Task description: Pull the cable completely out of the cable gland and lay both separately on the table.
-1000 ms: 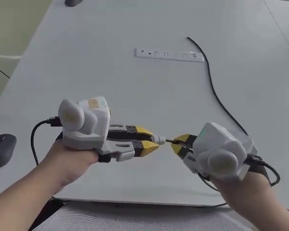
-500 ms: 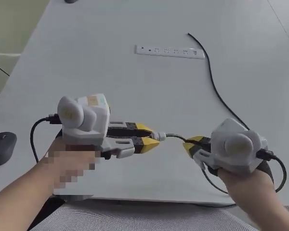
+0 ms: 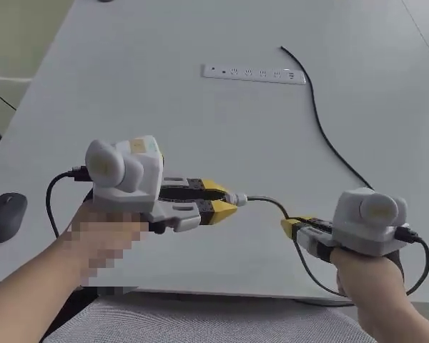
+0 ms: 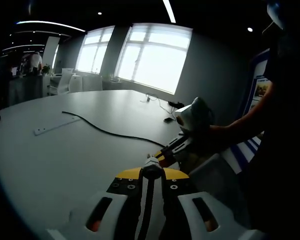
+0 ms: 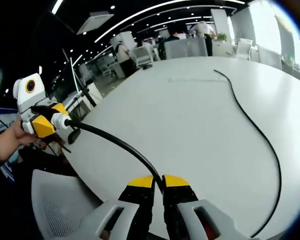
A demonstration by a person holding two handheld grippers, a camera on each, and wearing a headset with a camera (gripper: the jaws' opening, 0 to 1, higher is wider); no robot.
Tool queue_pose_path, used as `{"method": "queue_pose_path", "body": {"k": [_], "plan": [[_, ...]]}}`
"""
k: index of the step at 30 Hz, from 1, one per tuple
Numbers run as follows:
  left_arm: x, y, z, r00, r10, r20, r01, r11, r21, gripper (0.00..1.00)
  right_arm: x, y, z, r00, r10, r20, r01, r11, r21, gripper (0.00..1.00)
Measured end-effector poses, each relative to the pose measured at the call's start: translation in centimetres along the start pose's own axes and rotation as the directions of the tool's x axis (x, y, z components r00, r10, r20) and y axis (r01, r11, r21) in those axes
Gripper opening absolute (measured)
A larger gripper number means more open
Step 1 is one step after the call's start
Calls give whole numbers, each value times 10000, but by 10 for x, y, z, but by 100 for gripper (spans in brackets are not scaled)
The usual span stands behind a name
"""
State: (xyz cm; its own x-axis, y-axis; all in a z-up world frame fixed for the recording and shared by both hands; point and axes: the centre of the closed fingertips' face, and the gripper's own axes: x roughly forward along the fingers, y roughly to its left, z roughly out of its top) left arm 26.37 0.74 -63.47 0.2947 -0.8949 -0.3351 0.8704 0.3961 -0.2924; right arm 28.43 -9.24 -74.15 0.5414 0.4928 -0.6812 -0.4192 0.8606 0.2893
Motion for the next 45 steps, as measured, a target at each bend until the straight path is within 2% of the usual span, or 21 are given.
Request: {"method": "queue_pose_path", "body": {"k": [2,17,19,22,27,30,34,36,40,43,45], "plan": [[0,-1,-1,10000,5,-30,-5,10000,6,15,0,0,-3,10000,92,22,-93,9988,473,1],[-1,-2,-1,10000,31,-8,-31,10000,-30,15,-2,4,-5,9999,126,63,-128,9994,315,1],[-2,-2,-1,10000,37,-6,-37,10000,-51,15,-3,5,-6,9999,125,-21,-125,9998,160,2],[-3,-2,-1,10000,59,-13,-59,9999,-84,15,-5,5,-4,10000,-7,30,8,9989,-463,2],[-4,0,0,9998,202,6,-202,9997,-148,15,-11,7,-2,9999,-106,-26,101,9891,-1469,2],[-5,1,1,9997,224,30,-223,9996,-165,15,-15,5,-2,9998,-165,-59,153,9859,-1666,5],[-6,2,2,9996,297,20,-297,9995,-145,15,-25,6,2,9999,-63,101,77,9892,-1467,11],[-6,2,2,9996,298,2,-298,9994,-148,15,-30,11,9,9993,80,363,-7,9807,-1954,14],[-6,2,2,9995,312,-18,-313,9994,-133,15,-39,26,27,9963,476,721,-228,9497,-3124,19],[-6,1,0,9995,309,-45,-309,9994,-147,15,-42,38,40,9939,718,840,-319,9142,-4040,21],[-5,1,-1,9995,294,-69,-295,9994,-153,15,-42,45,48,9946,718,753,-216,8503,-5258,22]]}}
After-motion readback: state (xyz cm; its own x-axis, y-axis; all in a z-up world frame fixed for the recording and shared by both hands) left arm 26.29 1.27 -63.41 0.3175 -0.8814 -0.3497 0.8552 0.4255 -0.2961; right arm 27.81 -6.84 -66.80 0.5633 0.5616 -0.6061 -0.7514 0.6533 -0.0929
